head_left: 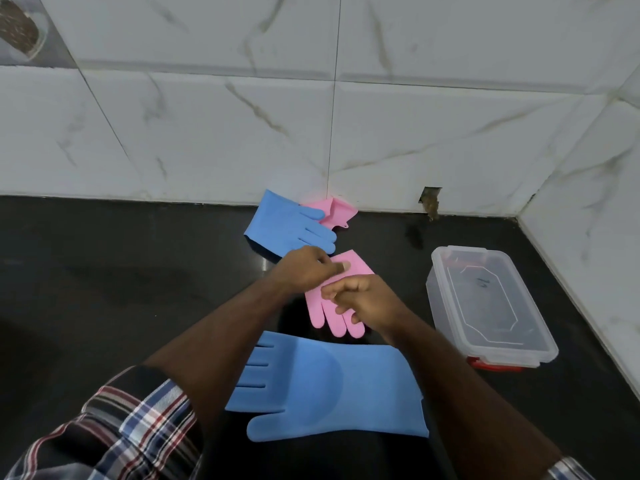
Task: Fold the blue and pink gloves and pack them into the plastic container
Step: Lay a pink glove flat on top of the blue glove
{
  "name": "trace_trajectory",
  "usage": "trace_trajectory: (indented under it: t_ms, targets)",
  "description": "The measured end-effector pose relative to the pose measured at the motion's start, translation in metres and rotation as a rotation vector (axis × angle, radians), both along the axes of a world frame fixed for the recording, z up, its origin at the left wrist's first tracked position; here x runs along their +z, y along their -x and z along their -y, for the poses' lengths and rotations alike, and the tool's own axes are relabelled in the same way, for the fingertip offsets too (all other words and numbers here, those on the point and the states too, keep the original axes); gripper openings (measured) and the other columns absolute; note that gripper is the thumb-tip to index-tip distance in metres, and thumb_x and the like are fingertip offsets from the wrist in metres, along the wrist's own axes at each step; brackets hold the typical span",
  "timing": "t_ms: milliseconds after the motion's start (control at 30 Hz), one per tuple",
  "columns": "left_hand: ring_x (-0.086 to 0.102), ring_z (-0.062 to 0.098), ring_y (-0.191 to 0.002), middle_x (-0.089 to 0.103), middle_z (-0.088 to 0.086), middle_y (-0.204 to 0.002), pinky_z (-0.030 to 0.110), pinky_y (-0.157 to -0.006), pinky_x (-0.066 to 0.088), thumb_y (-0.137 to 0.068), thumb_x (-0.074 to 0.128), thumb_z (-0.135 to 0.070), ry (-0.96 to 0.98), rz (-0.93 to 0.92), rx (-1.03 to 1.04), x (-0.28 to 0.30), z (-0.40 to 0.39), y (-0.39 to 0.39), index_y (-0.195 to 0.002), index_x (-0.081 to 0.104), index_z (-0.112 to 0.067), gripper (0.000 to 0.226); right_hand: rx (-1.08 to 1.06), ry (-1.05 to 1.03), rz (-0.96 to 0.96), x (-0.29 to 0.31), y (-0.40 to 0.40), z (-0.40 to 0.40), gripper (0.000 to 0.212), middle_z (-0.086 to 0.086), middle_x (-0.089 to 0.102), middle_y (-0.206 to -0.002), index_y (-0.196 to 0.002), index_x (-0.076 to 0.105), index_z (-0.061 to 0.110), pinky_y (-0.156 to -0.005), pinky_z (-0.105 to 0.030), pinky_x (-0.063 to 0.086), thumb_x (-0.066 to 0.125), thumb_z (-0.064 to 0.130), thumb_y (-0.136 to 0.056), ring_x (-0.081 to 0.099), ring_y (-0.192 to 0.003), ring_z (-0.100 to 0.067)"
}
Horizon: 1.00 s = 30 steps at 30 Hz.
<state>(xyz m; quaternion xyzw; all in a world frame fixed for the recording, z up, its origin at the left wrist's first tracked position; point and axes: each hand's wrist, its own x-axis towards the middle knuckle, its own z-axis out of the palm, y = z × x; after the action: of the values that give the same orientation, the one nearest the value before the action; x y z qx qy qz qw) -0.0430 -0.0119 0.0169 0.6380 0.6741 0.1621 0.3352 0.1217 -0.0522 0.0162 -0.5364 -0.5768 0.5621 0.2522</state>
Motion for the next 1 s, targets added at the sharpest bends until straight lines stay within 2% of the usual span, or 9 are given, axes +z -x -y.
trace_trajectory:
  t_ms: [133,300,400,600,700,767,867,933,1000]
  targets:
    - [0.062,0.015,-0.094,0.069,-0.002,-0.105,0.033,-0.083,0.053,-0.087,0.067,-0.05,0.004,-0.17,-0.082,-0.016,0.02,-0.006,-0.112,0.067,-0.02,0.04,-0.206,-0.081,0.093,-0.009,-0.016,-0.001,0.018,-0.004,0.074,-0.083,-0.087,0.077,0.01,-0.048,-0.014,0.043,0.06,0.003,-0.088,0.057,-0.055,-0.006]
    - [0.057,0.023,-0.111,0.06,0.002,-0.122,0.041,-0.093,0.05,-0.085,0.064,-0.055,-0.162,-0.273,-0.156,-0.033,0.043,-0.036,-0.13,0.058,-0.023,0.055,-0.384,-0.105,0.207,-0.031,-0.04,-0.005,0.016,-0.003,0.072,-0.096,-0.1,0.073,0.014,-0.072,-0.031,0.056,0.059,0.01,-0.091,0.065,-0.083,-0.018]
    - [0.049,0.029,-0.118,0.054,0.003,-0.131,0.043,-0.094,0.044,-0.082,0.062,-0.059,-0.21,-0.412,-0.229,-0.039,0.052,-0.057,-0.133,0.052,-0.025,0.062,-0.422,-0.13,0.197,-0.034,-0.047,-0.002,0.015,-0.005,0.072,-0.097,-0.103,0.072,0.013,-0.065,-0.025,0.052,0.061,0.013,-0.092,0.065,-0.081,-0.018]
    - [0.047,0.031,-0.118,0.052,0.006,-0.131,0.045,-0.092,0.044,-0.088,0.059,-0.051,-0.161,-0.509,-0.198,-0.038,0.052,-0.069,-0.131,0.054,-0.023,0.052,-0.471,-0.115,0.259,-0.034,-0.071,0.004,0.016,-0.002,0.071,-0.095,-0.103,0.069,0.02,-0.078,-0.033,0.056,0.063,0.016,-0.089,0.067,-0.087,-0.02]
    - [0.051,0.031,-0.111,0.055,0.006,-0.123,0.042,-0.089,0.046,-0.092,0.053,-0.043,-0.18,-0.496,-0.174,-0.038,0.054,-0.07,-0.119,0.062,-0.021,0.036,-0.491,-0.095,0.299,-0.032,-0.083,0.008,0.015,0.001,0.07,-0.099,-0.105,0.068,0.024,-0.085,-0.035,0.057,0.063,0.019,-0.092,0.067,-0.091,-0.018]
    - [0.06,0.028,-0.1,0.063,0.005,-0.107,0.039,-0.083,0.051,-0.093,0.048,-0.038,-0.188,-0.373,-0.099,-0.035,0.055,-0.068,-0.103,0.065,-0.019,0.026,-0.487,-0.08,0.285,-0.031,-0.086,0.01,0.015,0.002,0.07,-0.1,-0.105,0.068,0.023,-0.084,-0.033,0.057,0.062,0.018,-0.093,0.067,-0.089,-0.016]
    - [0.064,0.021,-0.075,0.066,-0.002,-0.075,0.032,-0.067,0.05,-0.089,0.047,-0.032,-0.109,0.113,0.178,-0.014,0.053,-0.058,-0.079,0.057,-0.018,0.019,-0.478,-0.08,0.234,-0.028,-0.086,0.013,0.015,0.0,0.07,-0.097,-0.104,0.068,0.022,-0.077,-0.03,0.057,0.063,0.016,-0.091,0.067,-0.085,-0.017]
    - [0.062,0.022,-0.079,0.066,0.001,-0.082,0.035,-0.072,0.049,-0.082,0.047,-0.026,-0.045,0.532,0.335,0.009,0.051,-0.046,-0.078,0.057,-0.016,0.015,-0.471,-0.092,0.196,-0.025,-0.085,0.014,0.016,0.0,0.071,-0.095,-0.104,0.067,0.021,-0.072,-0.029,0.055,0.063,0.015,-0.09,0.067,-0.082,-0.016]
    - [0.066,0.026,-0.088,0.068,0.007,-0.095,0.047,-0.085,0.054,-0.084,0.045,-0.027,0.029,0.944,0.422,0.027,0.051,-0.033,-0.092,0.062,-0.012,0.024,-0.458,-0.116,0.126,-0.02,-0.083,0.015,0.02,-0.002,0.071,-0.091,-0.107,0.067,0.018,-0.064,-0.025,0.049,0.063,0.012,-0.089,0.065,-0.075,-0.013]
